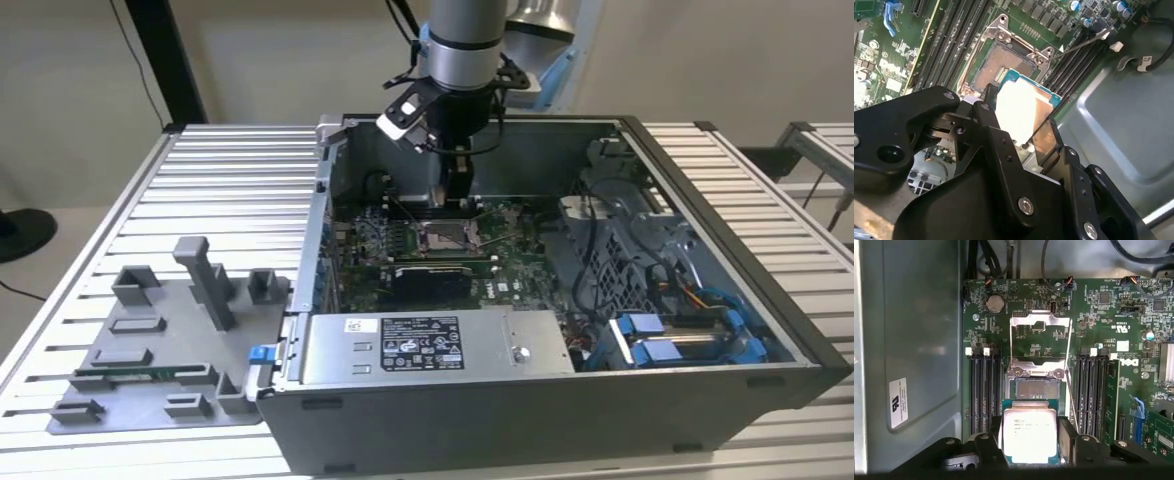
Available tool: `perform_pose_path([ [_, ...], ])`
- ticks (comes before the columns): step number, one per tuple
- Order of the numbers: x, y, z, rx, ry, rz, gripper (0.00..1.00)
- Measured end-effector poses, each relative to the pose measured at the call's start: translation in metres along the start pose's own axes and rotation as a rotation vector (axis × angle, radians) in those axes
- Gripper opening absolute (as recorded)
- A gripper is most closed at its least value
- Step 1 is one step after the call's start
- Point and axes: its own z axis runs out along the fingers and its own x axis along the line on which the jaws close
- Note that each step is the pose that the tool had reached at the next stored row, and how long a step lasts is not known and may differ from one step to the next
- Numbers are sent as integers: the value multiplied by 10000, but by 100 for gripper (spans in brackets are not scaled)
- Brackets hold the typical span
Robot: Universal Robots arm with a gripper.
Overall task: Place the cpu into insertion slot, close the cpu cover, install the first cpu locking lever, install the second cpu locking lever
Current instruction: 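Place the cpu into insertion slot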
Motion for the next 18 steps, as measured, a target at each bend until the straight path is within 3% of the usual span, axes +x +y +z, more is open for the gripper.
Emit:
perform_pose_path([
  [2,-1,0,14,-39,1,-3,0],
  [18,-1,0,21,-66,0,-5,0],
])
